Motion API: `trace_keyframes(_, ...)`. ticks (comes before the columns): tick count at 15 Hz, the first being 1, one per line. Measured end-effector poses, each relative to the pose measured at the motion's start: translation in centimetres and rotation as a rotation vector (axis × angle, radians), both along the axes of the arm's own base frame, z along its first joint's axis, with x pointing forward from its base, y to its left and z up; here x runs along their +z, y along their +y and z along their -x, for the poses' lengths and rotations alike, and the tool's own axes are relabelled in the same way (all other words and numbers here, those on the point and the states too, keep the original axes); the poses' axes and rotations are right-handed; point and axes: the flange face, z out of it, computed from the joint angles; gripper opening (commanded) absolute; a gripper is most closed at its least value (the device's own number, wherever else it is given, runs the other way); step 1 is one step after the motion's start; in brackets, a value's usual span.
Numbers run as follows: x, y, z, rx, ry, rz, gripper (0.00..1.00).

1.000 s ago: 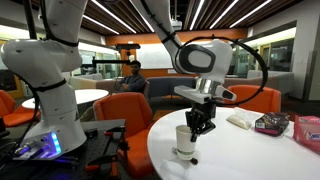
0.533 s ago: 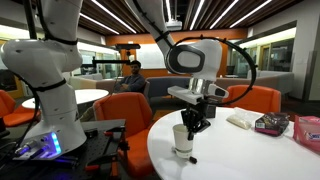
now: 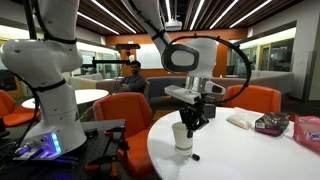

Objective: Put the cup before the marker

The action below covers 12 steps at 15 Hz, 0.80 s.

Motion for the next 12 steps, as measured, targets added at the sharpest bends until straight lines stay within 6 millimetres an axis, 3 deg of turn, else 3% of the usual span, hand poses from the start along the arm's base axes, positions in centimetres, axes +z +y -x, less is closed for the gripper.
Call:
trace_keyframes(6,1.2,-3.4,4.6,0.003,-0.029,-0.085,0.01)
trace_keyframes(12,-0.3,-2.6,5.7,0.037,-0.045,-0.044,0.01)
